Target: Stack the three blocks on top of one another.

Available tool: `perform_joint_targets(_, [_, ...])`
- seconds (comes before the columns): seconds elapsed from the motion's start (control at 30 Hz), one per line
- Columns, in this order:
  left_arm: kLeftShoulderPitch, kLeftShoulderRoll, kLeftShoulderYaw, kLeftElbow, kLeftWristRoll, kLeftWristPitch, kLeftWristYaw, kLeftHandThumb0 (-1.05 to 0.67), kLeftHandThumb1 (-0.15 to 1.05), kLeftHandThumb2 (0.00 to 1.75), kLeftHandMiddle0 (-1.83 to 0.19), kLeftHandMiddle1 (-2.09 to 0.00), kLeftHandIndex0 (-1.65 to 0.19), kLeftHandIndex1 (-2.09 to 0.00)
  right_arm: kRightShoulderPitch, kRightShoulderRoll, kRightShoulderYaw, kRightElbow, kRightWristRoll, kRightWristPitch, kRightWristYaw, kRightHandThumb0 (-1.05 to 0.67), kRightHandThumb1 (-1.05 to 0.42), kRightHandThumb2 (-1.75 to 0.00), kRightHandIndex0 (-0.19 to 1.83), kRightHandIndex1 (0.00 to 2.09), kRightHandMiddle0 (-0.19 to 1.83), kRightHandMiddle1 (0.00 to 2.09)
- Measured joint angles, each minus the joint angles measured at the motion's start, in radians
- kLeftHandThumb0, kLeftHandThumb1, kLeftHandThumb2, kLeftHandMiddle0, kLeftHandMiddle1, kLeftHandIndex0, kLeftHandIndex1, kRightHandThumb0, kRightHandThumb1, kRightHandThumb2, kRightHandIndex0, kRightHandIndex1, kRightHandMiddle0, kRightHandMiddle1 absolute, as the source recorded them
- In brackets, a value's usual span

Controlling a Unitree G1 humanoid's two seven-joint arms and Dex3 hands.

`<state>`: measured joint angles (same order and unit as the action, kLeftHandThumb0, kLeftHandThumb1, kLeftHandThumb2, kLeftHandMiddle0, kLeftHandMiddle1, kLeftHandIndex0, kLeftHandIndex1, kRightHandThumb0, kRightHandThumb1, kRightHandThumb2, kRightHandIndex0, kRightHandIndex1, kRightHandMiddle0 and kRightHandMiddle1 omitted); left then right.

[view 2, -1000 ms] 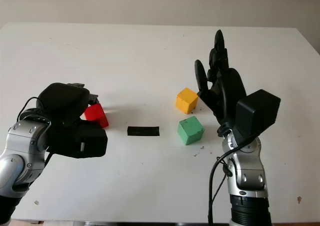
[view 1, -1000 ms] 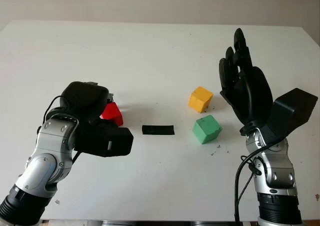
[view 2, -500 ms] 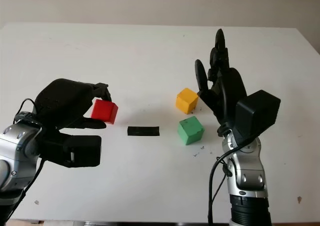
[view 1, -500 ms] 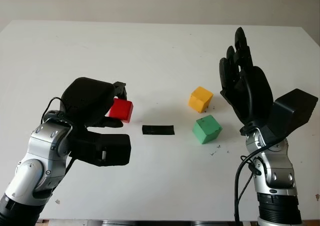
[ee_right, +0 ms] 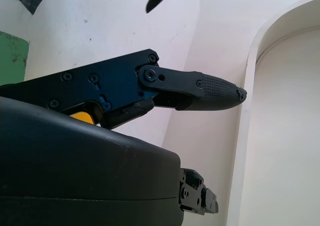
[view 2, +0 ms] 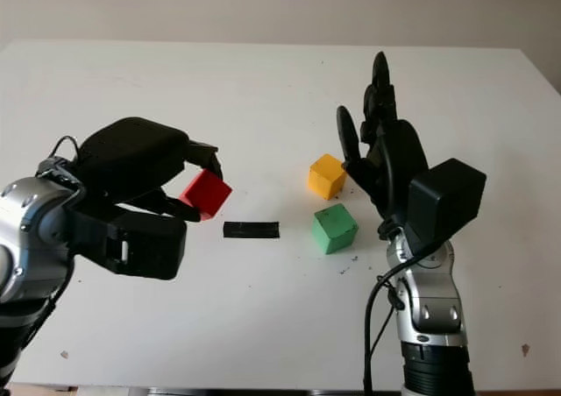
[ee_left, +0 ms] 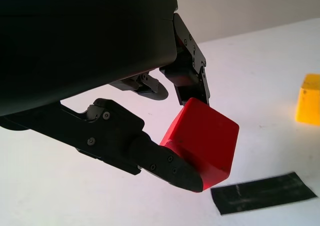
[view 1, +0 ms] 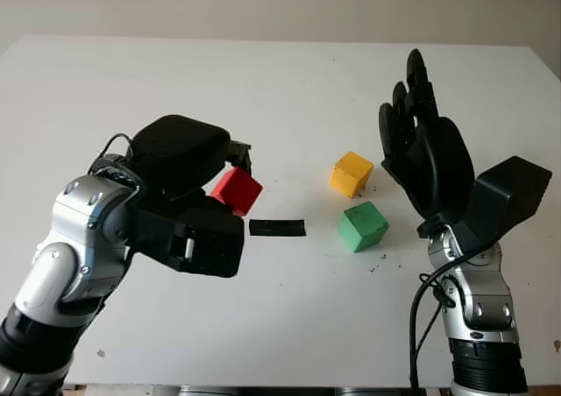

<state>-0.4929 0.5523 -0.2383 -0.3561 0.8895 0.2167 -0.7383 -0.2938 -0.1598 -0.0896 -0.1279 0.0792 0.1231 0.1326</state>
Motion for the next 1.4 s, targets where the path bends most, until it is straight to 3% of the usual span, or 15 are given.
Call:
perform_joint_targets(0.13, [-0.008, -0.049, -0.044, 0.028, 0.022, 0.024, 0.005, -0.37, 1.0, 0.05, -0.58, -0.06, -0.58, -1.32, 0.0, 0.001, 0.005, 0.002, -0.003, 0.0, -0.006, -0.67, -1.05, -0.52, -0.19, 0.0, -0.19, 0.0])
perform_joint_targets(0.4, [-0.007, -0.131, -0.101, 0.08, 0.039, 0.053, 0.047, -0.31, 0.99, 0.05, -0.59, -0.05, -0.49, -1.3, -0.001, 0.001, 0.016, 0.007, -0.024, -0.005, -0.018, -0.67, -1.05, -0.52, -0.19, 0.0, -0.19, 0.0])
perform_joint_targets(0.67, [-0.002, -0.172, -0.12, 0.119, 0.019, 0.066, 0.077, -0.34, 1.03, 0.05, -0.61, -0.07, -0.35, -1.6, -0.001, 0.003, 0.016, 0.01, -0.026, -0.008, -0.021, -0.67, -1.05, -0.52, -0.19, 0.0, -0.19, 0.0])
perform_joint_targets(1.03, [0.061, -0.206, -0.119, 0.139, -0.05, 0.06, 0.196, -0.33, 1.03, 0.05, -0.56, -0.04, -0.49, -1.65, -0.001, 0.012, 0.016, 0.017, -0.02, -0.021, -0.016, -0.66, -1.05, -0.53, -0.19, 0.0, -0.19, 0.0])
perform_joint_targets(1.4, [0.115, -0.243, -0.118, 0.129, -0.075, 0.129, 0.255, -0.34, 1.05, 0.11, -0.5, -0.02, -0.52, -1.47, -0.001, 0.013, 0.016, 0.019, -0.018, -0.024, -0.016, -0.65, -1.05, -0.54, -0.19, 0.0, -0.19, 0.0])
